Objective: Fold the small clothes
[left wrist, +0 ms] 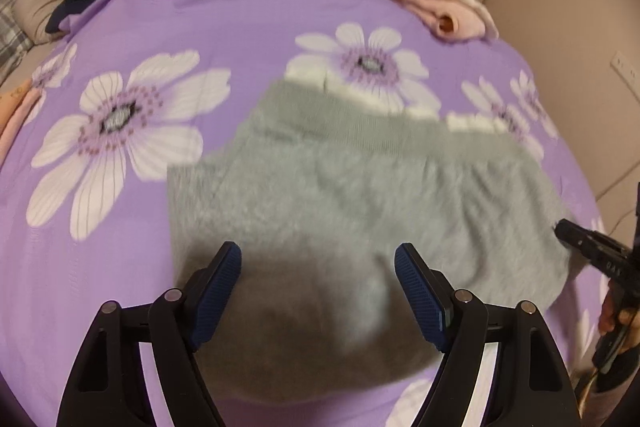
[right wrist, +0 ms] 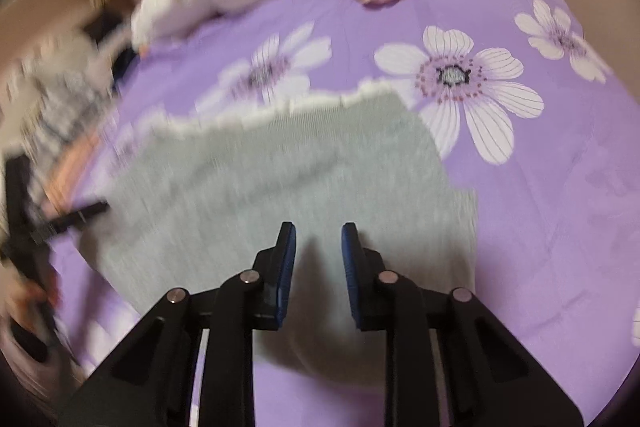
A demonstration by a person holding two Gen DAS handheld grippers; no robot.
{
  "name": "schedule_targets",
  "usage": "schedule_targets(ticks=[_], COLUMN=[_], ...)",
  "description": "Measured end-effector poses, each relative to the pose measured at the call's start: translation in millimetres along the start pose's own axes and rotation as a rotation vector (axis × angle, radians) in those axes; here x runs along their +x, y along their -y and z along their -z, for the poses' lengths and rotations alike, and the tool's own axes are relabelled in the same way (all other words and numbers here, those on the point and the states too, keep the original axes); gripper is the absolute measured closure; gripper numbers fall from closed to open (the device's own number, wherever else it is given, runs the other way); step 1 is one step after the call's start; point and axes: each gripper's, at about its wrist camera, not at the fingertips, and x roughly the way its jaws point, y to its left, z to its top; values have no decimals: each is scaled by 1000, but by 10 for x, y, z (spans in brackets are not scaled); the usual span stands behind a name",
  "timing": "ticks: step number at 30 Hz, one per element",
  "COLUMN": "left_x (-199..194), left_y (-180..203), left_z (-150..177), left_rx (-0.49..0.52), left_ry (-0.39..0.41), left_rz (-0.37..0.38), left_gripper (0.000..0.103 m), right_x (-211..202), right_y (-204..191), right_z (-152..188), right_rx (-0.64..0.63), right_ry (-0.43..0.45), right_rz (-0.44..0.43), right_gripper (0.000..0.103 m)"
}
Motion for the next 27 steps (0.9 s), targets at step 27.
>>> schedule_targets(ticks=[27], left_x=[-208], left_y=[18], left_z=[560], left_rx=[21], left_ry=[33], left_rz=[-121], left_gripper=[23], right_x=[-305], right_y=[177], right_z=[503], right_rx=[86], right_ry=[106], right_rz=[100], right_gripper=[71])
